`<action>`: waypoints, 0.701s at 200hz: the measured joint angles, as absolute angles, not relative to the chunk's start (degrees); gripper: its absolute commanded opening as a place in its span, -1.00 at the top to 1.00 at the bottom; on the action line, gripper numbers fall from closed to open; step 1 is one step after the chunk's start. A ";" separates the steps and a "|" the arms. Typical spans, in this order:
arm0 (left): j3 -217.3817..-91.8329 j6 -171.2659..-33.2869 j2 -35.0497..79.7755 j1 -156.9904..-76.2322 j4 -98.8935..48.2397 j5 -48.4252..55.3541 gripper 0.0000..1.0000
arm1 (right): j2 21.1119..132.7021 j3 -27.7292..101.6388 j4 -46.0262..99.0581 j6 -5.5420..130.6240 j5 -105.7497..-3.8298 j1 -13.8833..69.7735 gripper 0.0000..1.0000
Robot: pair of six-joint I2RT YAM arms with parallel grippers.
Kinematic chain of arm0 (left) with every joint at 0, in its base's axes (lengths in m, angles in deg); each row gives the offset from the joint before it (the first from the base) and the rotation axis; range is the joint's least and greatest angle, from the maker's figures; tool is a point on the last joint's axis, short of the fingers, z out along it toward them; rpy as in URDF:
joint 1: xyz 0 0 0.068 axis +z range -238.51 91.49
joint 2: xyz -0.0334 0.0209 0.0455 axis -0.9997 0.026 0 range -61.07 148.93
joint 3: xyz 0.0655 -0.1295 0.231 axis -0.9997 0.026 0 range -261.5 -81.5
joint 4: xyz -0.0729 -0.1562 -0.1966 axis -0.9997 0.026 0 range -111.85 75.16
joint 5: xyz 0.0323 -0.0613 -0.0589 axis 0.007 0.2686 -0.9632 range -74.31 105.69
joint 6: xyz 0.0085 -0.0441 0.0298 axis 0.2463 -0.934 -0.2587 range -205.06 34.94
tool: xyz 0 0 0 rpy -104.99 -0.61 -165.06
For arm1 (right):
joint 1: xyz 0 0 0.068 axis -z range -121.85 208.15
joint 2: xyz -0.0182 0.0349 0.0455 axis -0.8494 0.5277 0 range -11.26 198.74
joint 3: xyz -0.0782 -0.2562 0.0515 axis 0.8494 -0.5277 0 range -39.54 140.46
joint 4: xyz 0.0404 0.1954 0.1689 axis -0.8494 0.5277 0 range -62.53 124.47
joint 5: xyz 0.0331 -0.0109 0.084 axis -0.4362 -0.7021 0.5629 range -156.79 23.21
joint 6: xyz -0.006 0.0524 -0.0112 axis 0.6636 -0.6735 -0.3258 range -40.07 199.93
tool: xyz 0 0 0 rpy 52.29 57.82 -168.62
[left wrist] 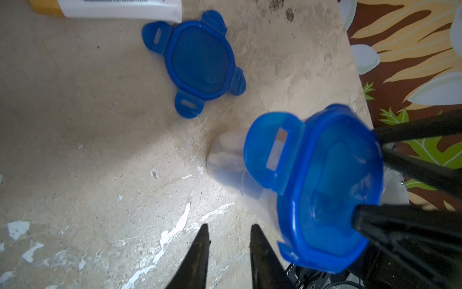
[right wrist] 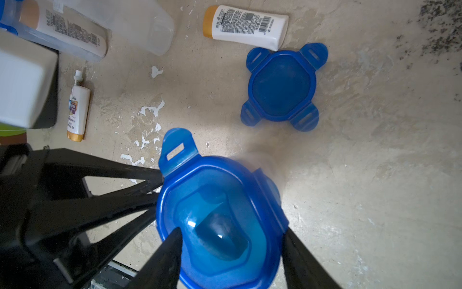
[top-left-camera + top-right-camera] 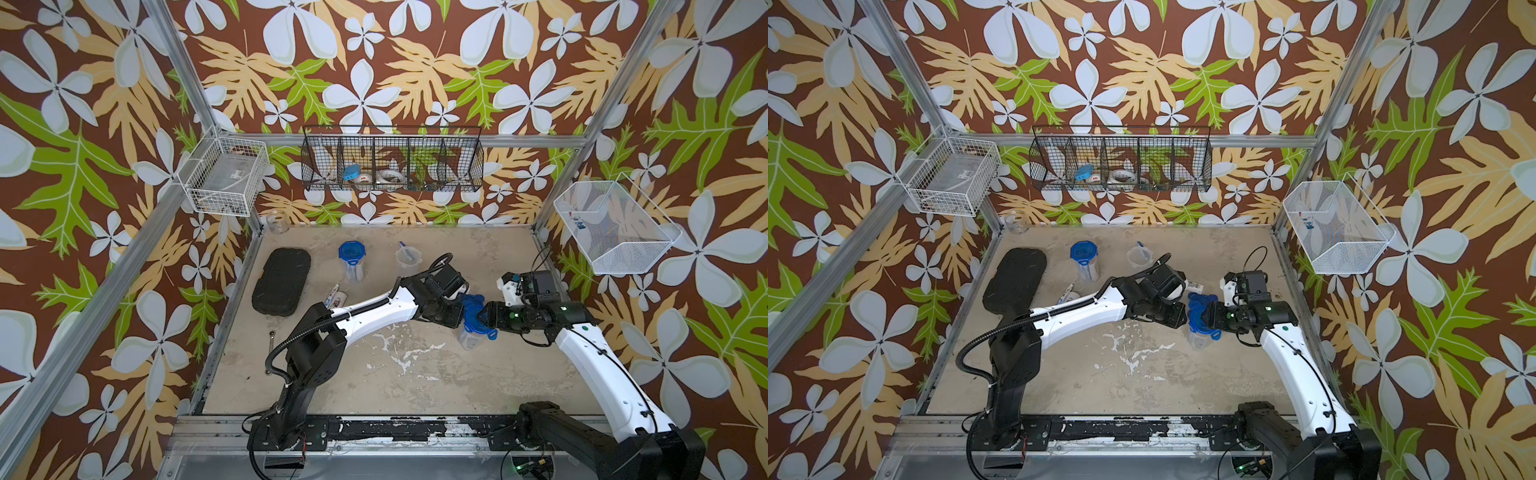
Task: Pack away toiletry kits
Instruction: Close the fastener on the container.
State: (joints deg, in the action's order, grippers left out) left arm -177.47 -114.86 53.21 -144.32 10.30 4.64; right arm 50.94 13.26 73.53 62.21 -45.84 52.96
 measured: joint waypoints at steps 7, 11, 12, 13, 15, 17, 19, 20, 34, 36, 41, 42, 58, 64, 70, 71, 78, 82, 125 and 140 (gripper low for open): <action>-176.68 -115.01 52.67 -144.48 10.25 4.64 0.39 | 51.26 13.26 73.31 62.43 -45.80 52.96 -0.27; -176.20 -115.01 52.34 -144.56 10.27 4.64 0.39 | 51.48 13.26 73.14 62.65 -45.80 52.96 -0.27; -176.05 -115.01 52.21 -144.59 10.27 4.64 0.39 | 51.53 13.26 73.09 62.69 -45.80 52.96 -0.27; -175.96 -115.01 52.14 -144.61 10.27 4.64 0.39 | 51.61 13.26 73.03 62.80 -45.77 52.96 -0.28; -175.72 -115.01 51.92 -144.65 10.27 4.62 0.39 | 51.77 13.28 72.94 62.98 -45.75 52.96 -0.27; -175.48 -115.05 51.73 -144.70 10.25 4.64 0.39 | 51.90 13.30 72.90 63.15 -45.75 52.96 -0.27; -175.26 -115.08 51.51 -144.74 10.27 4.62 0.39 | 51.99 13.33 72.87 63.28 -45.75 52.96 -0.27; -175.17 -115.10 51.44 -144.74 10.25 4.62 0.39 | 52.09 13.37 72.83 63.43 -45.73 52.96 -0.27; -174.08 -115.40 50.24 -144.83 10.36 4.64 0.39 | 52.99 14.16 72.74 64.55 -45.71 52.96 -0.29; -173.99 -115.45 50.09 -144.83 10.45 4.64 0.39 | 53.08 14.31 72.68 64.79 -45.73 52.96 -0.29; -173.88 -115.47 49.72 -144.85 10.54 4.67 0.39 | 53.25 14.68 72.50 65.29 -45.75 52.96 -0.30; -173.86 -115.47 49.65 -144.85 10.54 4.67 0.38 | 53.28 14.79 72.44 65.38 -45.73 52.85 -0.30; -173.79 -115.47 48.27 -144.80 11.45 5.06 0.37 | 53.52 15.55 71.39 66.82 -45.73 52.96 -0.32; -173.86 -115.45 47.73 -144.72 12.00 5.26 0.36 | 53.71 15.80 71.15 67.08 -45.77 52.96 -0.32; -174.10 -115.43 47.22 -144.59 12.81 5.37 0.35 | 53.97 16.04 71.02 67.43 -45.80 52.96 -0.33; -174.19 -115.45 47.11 -144.54 13.01 5.43 0.35 | 54.04 16.10 71.00 67.52 -45.77 52.96 -0.33; -174.69 -115.43 46.68 -144.30 13.77 5.69 0.33 | 54.46 16.43 70.91 68.07 -45.84 52.93 -0.35; -175.08 -115.43 46.55 -144.11 14.14 5.96 0.32 | 54.65 16.69 70.91 68.24 -45.88 52.93 -0.36; -188.98 -114.95 51.49 -143.01 18.25 7.20 0.18 | 53.49 20.08 72.26 68.55 -48.96 52.96 -0.35; -193.73 -114.68 54.98 -143.06 19.26 6.61 0.18 | 51.79 20.32 73.36 68.05 -49.23 52.98 -0.32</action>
